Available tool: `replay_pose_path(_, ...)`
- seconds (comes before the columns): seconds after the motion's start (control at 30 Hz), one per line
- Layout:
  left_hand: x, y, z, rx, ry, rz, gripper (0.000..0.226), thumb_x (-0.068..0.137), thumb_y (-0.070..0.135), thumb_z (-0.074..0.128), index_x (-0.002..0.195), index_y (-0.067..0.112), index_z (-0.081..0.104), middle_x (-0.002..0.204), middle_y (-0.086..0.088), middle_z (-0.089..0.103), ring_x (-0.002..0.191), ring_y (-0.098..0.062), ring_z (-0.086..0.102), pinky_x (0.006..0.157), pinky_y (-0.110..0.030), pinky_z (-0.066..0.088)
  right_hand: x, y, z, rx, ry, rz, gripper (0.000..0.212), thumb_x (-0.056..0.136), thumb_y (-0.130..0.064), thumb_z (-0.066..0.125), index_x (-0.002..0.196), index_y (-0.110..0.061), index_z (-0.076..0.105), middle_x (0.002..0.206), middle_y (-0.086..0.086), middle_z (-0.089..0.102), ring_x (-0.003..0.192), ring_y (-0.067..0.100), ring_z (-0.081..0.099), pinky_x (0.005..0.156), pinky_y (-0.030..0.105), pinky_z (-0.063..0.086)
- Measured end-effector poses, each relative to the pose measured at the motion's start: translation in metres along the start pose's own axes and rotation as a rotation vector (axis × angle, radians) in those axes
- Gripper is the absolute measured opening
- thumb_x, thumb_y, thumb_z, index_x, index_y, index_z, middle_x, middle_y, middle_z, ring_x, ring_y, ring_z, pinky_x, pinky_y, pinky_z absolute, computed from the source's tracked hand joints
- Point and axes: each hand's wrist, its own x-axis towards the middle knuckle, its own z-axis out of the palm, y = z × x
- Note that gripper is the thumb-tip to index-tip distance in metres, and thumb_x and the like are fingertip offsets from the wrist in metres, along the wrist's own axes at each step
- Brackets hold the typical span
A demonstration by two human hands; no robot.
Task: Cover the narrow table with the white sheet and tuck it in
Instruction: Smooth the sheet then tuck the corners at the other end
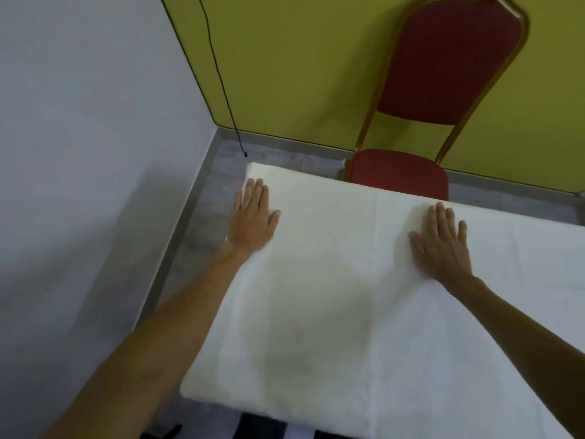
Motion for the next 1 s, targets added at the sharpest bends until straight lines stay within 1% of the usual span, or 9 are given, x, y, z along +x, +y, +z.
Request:
replay_pose_path(0.07,-0.038,-0.006,0.000,-0.049,0.002,-0.004,0.067,0.101,0.039,0.033,0.151,-0.004,0.022,0.161,-0.020,0.013,0.150,-0.034,0.005,0.121,-0.051,0.014,-0.028,-0.057,0.007,0.036,-0.015,-0.024,0.078,0.101,-0.055,0.015,0.157,-0.002,0.009,0.166,0.018,0.009,0.154,0.035,0.006,0.123,0.056,0.006)
replay_pose_path(0.2,-0.126,-0.014,-0.001,-0.212,0.038,-0.002,0.063,0.098,0.025,0.043,0.149,-0.006,0.024,0.160,-0.021,0.016,0.149,-0.033,0.012,0.119,-0.045,0.024,-0.111,-0.184,0.043,0.138,-0.024,-0.238,0.071,0.103,-0.047,0.027,0.156,0.000,0.019,0.164,0.017,0.015,0.152,0.037,0.016,0.122,0.057,0.012)
replay_pose_path(0.27,-0.165,-0.022,-0.003,-0.317,0.057,-0.028,0.064,0.098,0.021,0.045,0.151,-0.005,0.019,0.161,-0.018,0.012,0.149,-0.029,0.014,0.119,-0.038,0.025,-0.148,-0.236,0.059,0.164,-0.025,-0.309,0.070,0.103,-0.045,0.031,0.156,-0.001,0.018,0.165,0.017,0.012,0.153,0.036,0.012,0.122,0.056,0.008)
replay_pose_path(0.37,-0.224,-0.034,0.000,-0.414,0.060,-0.065,0.064,0.100,0.025,0.042,0.153,0.000,0.015,0.162,-0.015,0.012,0.146,-0.019,0.017,0.113,-0.027,0.027,-0.179,-0.282,0.066,0.151,-0.037,-0.282,0.070,0.104,-0.044,0.032,0.157,-0.002,0.016,0.166,0.019,0.009,0.154,0.036,0.003,0.123,0.058,0.004)
replay_pose_path(0.47,-0.265,-0.041,0.008,-0.572,0.021,-0.142,0.065,0.100,0.033,0.036,0.155,0.008,0.011,0.160,-0.010,0.020,0.142,-0.018,0.031,0.112,-0.033,0.038,-0.184,-0.294,0.066,0.115,-0.025,-0.260,0.072,0.104,-0.047,0.032,0.157,-0.002,0.016,0.166,0.020,0.009,0.154,0.036,0.002,0.122,0.060,0.006)
replay_pose_path(0.57,-0.294,-0.041,0.011,-0.660,0.029,-0.228,0.066,0.099,0.037,0.036,0.155,0.009,0.015,0.154,-0.012,0.036,0.134,-0.021,0.044,0.110,-0.036,0.039,-0.184,-0.297,0.064,0.112,-0.013,-0.229,0.072,0.104,-0.049,0.031,0.157,-0.003,0.017,0.166,0.018,0.011,0.154,0.035,0.002,0.122,0.060,0.008)
replay_pose_path(0.73,-0.333,-0.037,0.013,-0.742,-0.002,-0.313,0.066,0.101,0.040,0.040,0.156,0.019,0.010,0.149,-0.009,0.041,0.127,-0.016,0.048,0.106,-0.042,0.044,-0.184,-0.297,0.063,0.121,-0.038,-0.202,0.073,0.102,-0.052,0.030,0.158,-0.008,0.017,0.167,0.015,0.010,0.155,0.032,0.000,0.123,0.058,0.007)
replay_pose_path(0.87,-0.340,-0.035,0.015,-0.713,0.059,-0.311,0.065,0.100,0.042,0.044,0.154,0.025,0.011,0.145,-0.009,0.045,0.125,-0.018,0.052,0.102,-0.044,0.048,-0.186,-0.297,0.064,0.115,-0.033,-0.210,0.073,0.103,-0.053,0.032,0.158,-0.009,0.016,0.167,0.015,0.010,0.155,0.032,0.001,0.124,0.056,0.005)
replay_pose_path(1.0,-0.340,-0.033,0.020,-0.709,0.077,-0.346,0.064,0.099,0.045,0.043,0.152,0.020,0.018,0.143,-0.010,0.047,0.126,-0.023,0.052,0.100,-0.047,0.048,-0.185,-0.296,0.065,0.104,-0.009,-0.223,0.072,0.102,-0.054,0.030,0.157,-0.008,0.018,0.166,0.016,0.013,0.154,0.034,0.005,0.124,0.055,0.005)
